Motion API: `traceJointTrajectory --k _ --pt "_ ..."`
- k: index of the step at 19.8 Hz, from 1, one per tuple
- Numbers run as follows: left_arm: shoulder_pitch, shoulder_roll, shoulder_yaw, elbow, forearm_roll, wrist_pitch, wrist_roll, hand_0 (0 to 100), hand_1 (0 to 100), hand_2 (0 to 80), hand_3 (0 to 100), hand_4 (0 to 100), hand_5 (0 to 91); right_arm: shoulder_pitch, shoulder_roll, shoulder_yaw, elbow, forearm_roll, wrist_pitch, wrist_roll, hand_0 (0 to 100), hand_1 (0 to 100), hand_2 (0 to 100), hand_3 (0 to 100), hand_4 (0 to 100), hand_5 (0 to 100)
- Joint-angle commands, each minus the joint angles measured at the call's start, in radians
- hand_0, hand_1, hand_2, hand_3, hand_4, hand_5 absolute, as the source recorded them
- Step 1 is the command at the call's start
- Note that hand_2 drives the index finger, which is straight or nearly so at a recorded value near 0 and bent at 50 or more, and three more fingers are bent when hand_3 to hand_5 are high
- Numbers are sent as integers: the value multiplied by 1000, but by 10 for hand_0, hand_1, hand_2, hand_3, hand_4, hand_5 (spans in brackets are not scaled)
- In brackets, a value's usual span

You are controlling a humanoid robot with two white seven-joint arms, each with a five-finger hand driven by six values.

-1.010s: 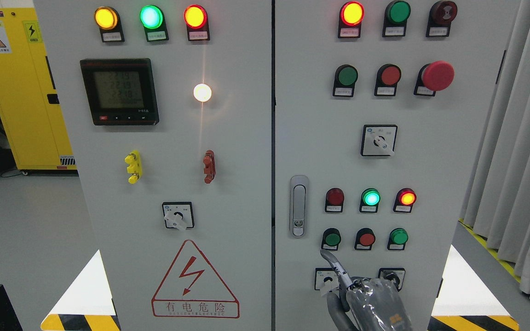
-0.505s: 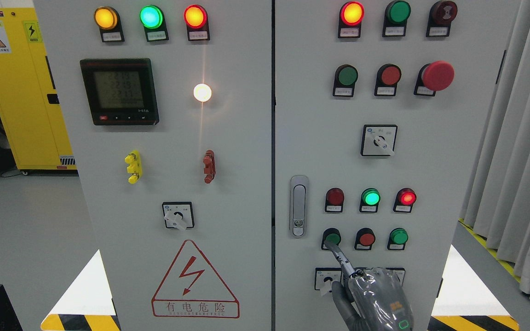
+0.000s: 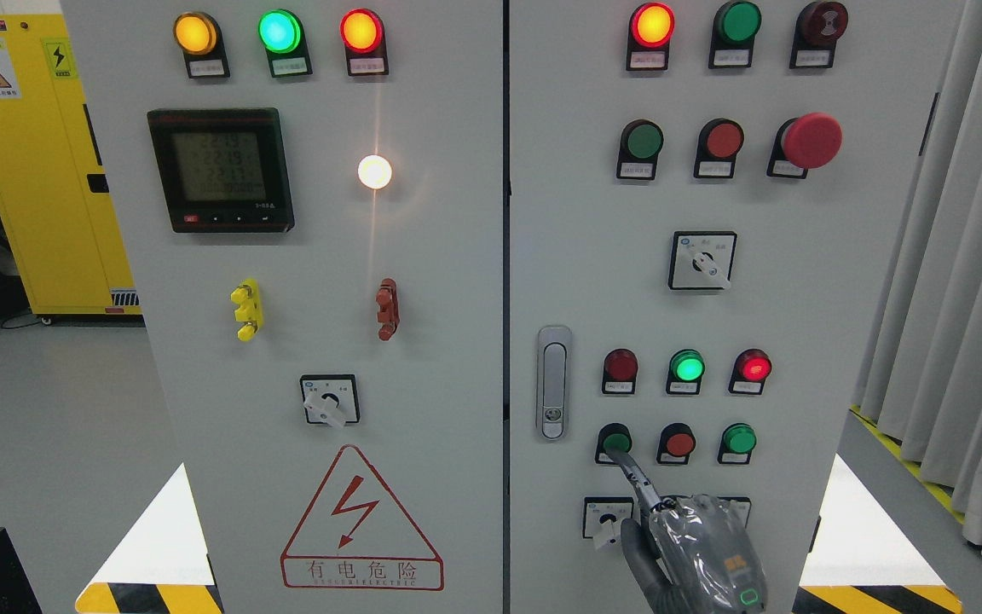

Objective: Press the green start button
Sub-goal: 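Press the green push button with the right hand's fingertip, then withdraw the right hand downward away from the button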

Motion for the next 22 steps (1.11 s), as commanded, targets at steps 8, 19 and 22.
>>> traceJointTrajectory --k 8,19,22 --pt "0 0 0 -1 0 1 0 120 556 0 0 0 0 -17 -12 -10 36 -25 11 7 916 980 0 920 992 1000" --pt "0 0 0 1 0 1 0 120 556 0 0 0 0 -3 -9 2 1 -41 4 -5 920 978 0 913 990 1000" --pt "0 0 0 1 0 1 0 120 556 0 0 0 0 -3 -11 9 -22 -41 1 -28 930 971 0 909 985 1000"
